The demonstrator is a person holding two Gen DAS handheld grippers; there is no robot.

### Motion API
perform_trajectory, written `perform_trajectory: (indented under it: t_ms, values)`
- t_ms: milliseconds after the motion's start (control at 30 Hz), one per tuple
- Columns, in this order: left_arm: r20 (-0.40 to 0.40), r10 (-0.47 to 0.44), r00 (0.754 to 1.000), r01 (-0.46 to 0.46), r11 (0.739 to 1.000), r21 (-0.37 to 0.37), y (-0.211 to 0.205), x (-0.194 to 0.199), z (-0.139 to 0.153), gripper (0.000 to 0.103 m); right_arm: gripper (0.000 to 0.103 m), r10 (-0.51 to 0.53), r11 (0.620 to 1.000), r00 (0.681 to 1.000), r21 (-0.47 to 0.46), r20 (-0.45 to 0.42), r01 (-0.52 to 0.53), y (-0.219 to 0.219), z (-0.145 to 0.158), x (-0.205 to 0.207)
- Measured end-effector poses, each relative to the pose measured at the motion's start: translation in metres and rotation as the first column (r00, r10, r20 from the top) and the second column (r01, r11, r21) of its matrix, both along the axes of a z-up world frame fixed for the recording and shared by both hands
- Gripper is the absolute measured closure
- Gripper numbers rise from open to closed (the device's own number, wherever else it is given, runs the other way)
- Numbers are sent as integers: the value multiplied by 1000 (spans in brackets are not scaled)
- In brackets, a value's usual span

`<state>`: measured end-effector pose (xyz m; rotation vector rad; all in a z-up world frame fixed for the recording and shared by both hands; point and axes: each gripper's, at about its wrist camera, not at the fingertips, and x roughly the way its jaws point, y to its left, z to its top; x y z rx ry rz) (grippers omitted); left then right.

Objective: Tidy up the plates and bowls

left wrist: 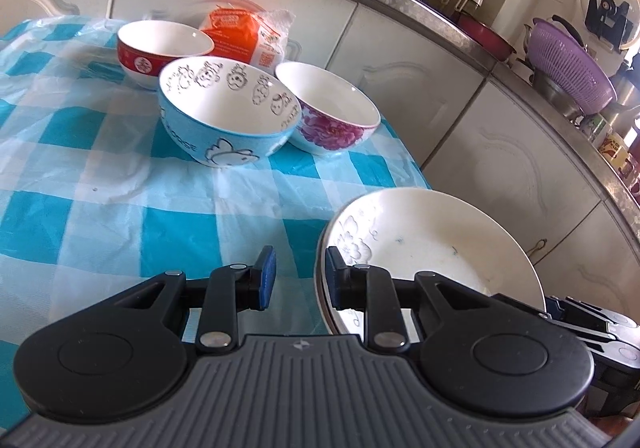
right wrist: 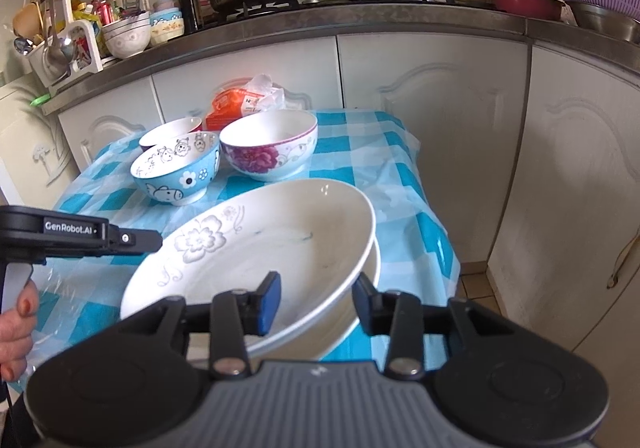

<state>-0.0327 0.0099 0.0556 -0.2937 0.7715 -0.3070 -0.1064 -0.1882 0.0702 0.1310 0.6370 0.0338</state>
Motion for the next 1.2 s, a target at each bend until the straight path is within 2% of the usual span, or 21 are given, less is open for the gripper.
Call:
perform_trajectory:
  t_ms: [100,167,300,367,467,500,567,667,800,867,1033,1200]
  values:
    - [5,10,1000,-10,1000,4,5,-3,2,76,59,-4,1000,1000,-11,-1,4,2,2,-2]
    - [8,17,1000,-17,1000,8,7,-6,4,76,44,-23,999,1000,-30,-21,22,2,1,-1]
    - [24,29,999,-30,999,26,11,-13,7,70,30,-51,999,999,-16,-10,51,-4,3,-7]
    - [33,40,999,-41,999,31,14,-18,9,54,14,-81,997,997,9,-6,81,-11,5,-10]
    - [56,53,997,-57,997,57,19,-29,14,41,7,-117,990,993,85,12,115,-23,12,-18]
    - [63,56,996,-60,996,60,21,-33,16,38,5,-128,986,992,112,20,125,-26,14,-20]
    - [77,65,995,-69,996,64,26,-42,19,27,4,-140,979,989,154,44,132,-30,19,-26]
    - [96,80,992,-88,994,73,30,-53,26,23,1,-144,973,986,196,87,125,-30,25,-34]
    - [153,103,983,-117,990,84,36,-74,37,14,1,-138,969,981,222,140,105,-25,31,-42]
    - [191,114,975,-135,986,99,36,-85,42,5,1,-128,972,979,217,159,91,-20,34,-45]
    - [256,129,958,-171,973,152,35,-103,52,0,1,-74,977,975,209,211,29,-10,34,-51]
    - [284,133,949,-182,972,151,36,-109,56,0,1,-74,974,970,225,233,20,-8,34,-56]
